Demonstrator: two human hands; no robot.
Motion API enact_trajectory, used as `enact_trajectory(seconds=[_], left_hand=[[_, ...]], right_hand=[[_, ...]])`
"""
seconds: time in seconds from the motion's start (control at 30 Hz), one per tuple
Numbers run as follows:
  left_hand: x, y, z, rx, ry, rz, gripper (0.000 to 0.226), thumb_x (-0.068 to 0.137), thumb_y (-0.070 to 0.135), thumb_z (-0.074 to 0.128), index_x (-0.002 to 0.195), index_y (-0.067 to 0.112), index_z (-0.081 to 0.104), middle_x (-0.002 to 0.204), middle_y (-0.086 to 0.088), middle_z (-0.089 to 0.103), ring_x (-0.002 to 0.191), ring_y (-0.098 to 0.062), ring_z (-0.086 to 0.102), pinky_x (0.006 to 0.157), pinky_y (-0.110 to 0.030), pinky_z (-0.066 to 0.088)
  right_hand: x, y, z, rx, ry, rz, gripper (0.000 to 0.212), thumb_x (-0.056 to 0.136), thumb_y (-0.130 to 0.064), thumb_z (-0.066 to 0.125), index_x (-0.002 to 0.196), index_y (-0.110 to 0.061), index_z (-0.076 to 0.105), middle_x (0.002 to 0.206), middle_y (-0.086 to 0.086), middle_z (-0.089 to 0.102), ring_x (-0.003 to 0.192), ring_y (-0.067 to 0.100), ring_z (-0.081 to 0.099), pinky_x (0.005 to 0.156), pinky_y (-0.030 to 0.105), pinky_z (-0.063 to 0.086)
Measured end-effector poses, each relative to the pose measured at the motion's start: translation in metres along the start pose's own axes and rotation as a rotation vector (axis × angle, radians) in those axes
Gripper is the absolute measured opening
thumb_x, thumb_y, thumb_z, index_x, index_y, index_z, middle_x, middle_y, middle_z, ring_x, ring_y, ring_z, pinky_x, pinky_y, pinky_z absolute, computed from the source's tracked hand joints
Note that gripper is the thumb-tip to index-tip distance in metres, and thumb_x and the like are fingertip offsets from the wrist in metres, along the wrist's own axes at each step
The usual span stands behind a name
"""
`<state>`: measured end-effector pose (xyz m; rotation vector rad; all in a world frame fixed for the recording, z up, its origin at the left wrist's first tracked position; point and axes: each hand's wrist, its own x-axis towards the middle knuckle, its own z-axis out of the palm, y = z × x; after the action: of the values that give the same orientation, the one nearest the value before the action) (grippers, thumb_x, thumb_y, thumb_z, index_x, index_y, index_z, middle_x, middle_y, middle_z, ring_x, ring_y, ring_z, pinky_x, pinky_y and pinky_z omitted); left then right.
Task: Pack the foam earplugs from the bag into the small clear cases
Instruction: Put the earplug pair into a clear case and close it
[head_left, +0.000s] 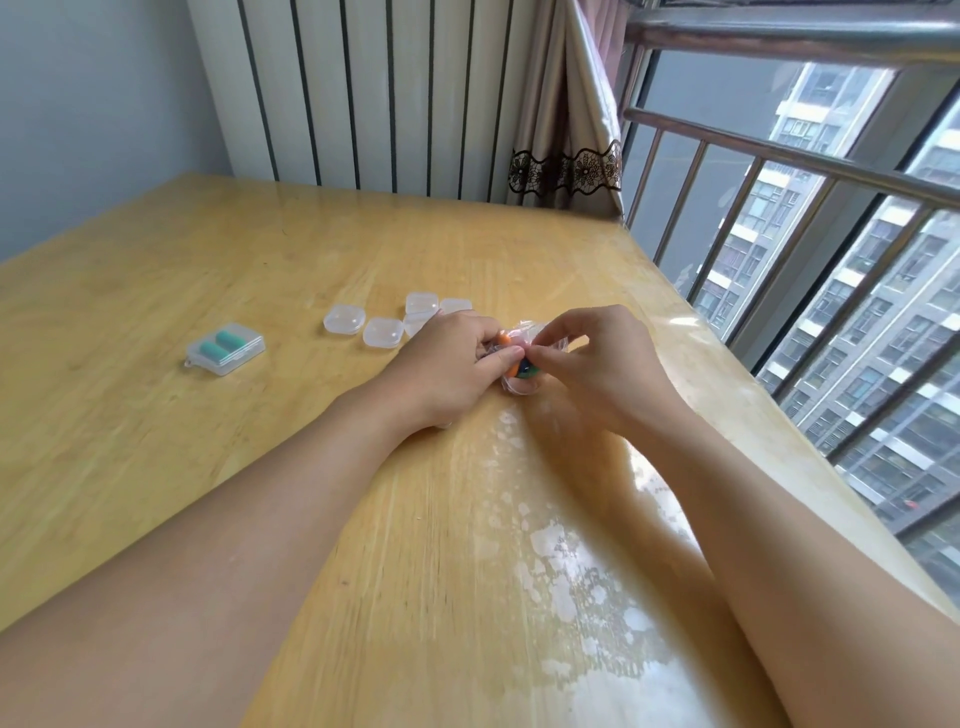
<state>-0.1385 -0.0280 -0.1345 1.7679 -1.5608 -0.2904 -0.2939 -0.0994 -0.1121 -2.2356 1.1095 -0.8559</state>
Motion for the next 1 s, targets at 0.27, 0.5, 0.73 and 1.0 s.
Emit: enact_trajectory(seconds=[0.27,0.5,0.73,1.0], left_hand=[[0.0011,-0.0015,-0.0001,0.031,-0.012,-0.001,0.028,0.101,0.032,0.054,0.087,0.011,0.066,0.079,0.009,0.048,0.077,-0.013,0.05,0.081,-0.019,0.023],[0.003,-0.0032,0.0018,0.032,-0.011,-0.017,0.026,0.101,0.034,0.052,0.089,0.016,0.066,0.075,0.009,0.05,0.087,-0.019,0.056,0.1,-0.02,0.017],[0.0026,-0.0006,0.0004,0.047,0.016,0.009,0.02,0.101,0.029,0.052,0.099,0.017,0.068,0.091,-0.001,0.061,0.097,-0.022,0.058,0.108,-0.022,0.011],[0.0022,-0.0022,0.0053,0.008,0.057,-0.04,0.023,0.099,0.035,0.056,0.09,0.015,0.063,0.079,0.006,0.053,0.085,-0.021,0.056,0.1,-0.024,0.026]], right_hand=[[-0.0015,0.0032,0.0058,-0.103,0.015,-0.056,0.006,0.076,-0.021,0.078,0.079,-0.021,0.073,0.089,-0.003,0.068,0.073,0.014,0.057,0.063,0.029,0.044],[-0.0034,0.0012,0.0072,-0.067,0.122,-0.066,0.008,0.075,-0.02,0.079,0.08,-0.019,0.072,0.077,-0.003,0.068,0.068,0.018,0.064,0.063,0.035,0.054],[-0.0033,-0.0014,0.0074,-0.067,0.078,0.008,0.013,0.073,-0.017,0.082,0.084,-0.012,0.078,0.068,-0.003,0.065,0.057,0.005,0.055,0.045,0.012,0.036],[0.0,0.0001,0.0025,-0.05,0.066,0.026,0.021,0.084,-0.028,0.08,0.076,-0.008,0.074,0.071,0.0,0.069,0.065,0.012,0.062,0.054,0.023,0.046]])
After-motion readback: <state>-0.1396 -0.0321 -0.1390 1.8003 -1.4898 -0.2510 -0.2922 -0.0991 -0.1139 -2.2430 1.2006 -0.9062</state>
